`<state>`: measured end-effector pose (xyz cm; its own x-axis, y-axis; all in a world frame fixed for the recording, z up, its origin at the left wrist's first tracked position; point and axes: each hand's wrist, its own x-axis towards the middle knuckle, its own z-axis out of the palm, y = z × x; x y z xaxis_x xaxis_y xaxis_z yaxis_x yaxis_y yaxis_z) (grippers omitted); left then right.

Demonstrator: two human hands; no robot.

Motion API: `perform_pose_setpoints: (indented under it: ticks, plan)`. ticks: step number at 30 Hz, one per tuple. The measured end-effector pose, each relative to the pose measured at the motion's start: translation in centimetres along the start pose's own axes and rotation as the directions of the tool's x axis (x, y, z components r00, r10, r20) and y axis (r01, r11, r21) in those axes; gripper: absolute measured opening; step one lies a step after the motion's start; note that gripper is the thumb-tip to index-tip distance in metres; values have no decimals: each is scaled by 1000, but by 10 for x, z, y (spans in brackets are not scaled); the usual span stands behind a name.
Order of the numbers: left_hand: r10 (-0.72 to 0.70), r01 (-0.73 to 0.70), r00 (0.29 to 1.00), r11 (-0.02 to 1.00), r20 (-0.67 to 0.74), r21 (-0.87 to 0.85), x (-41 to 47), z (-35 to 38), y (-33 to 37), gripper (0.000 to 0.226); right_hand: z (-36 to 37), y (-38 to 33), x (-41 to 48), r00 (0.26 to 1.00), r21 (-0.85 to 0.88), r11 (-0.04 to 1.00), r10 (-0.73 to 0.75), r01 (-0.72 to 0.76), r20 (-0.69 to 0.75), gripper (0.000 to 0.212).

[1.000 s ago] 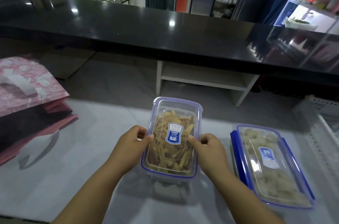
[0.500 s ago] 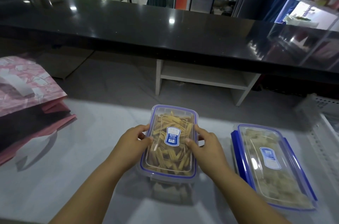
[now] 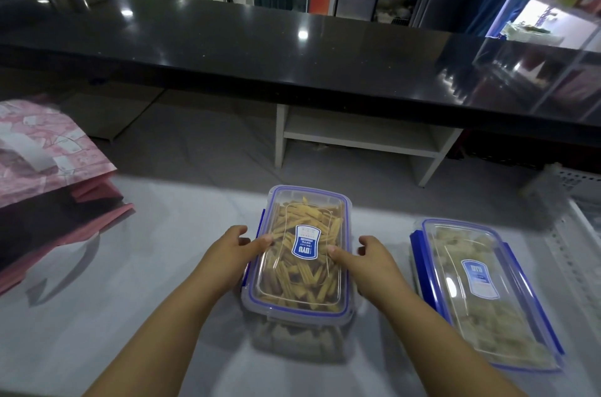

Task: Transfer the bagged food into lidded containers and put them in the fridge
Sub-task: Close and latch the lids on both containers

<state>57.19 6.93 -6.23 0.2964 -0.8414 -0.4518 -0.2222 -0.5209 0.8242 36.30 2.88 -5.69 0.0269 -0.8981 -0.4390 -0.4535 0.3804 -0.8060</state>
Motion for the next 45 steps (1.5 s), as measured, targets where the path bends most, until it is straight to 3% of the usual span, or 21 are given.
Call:
perform_pose_setpoints:
  ticks: [4,8,12,14,17,19,26,30,33,38,42,45]
  plan:
    - [-14,14,1000,1000,0,25,1,-4,-1,79,-1,2,0,999,28,999,44,-45,23,66]
    - [114,-110,992,991,-56,71,0,-3,-3,32,-1,6,-3,997,8,999,-45,45,-61,61]
    - [198,-187,977,974,-84,131,-4,1,-1,25,4,10,-9,981,-8,986,-168,168,-99,32]
    - [247,-220,966,942,-80,252,-4,3,-3,29,9,11,-9,975,-29,982,-190,188,-117,24]
    - [354,-268,934,795,-57,544,-4,7,-1,37,15,15,-6,968,-139,970,-219,202,-123,25]
    - [379,-275,925,728,-35,628,-1,5,0,38,15,14,-4,970,-200,962,-212,185,-121,29]
    - [338,-282,940,849,-49,446,0,3,-8,41,1,4,1,972,-249,946,-230,210,-52,35]
    - [293,-248,953,901,-79,356,6,0,-10,35,-13,-1,-3,975,-362,913,-219,188,-47,52]
    - [315,-265,946,892,-83,365,7,0,-8,32,-24,-1,-10,968,-392,901,-237,188,-79,50]
    - [493,-400,863,800,-111,447,5,-2,15,22,-52,-3,-27,949,-477,850,-303,224,-93,41]
    - [594,-523,802,647,63,554,-2,13,55,20,-81,-3,-46,958,-563,804,-277,189,-73,44]
    - [642,-651,717,476,271,592,-15,37,83,19,-105,4,-62,967,-607,784,-234,129,-97,49]
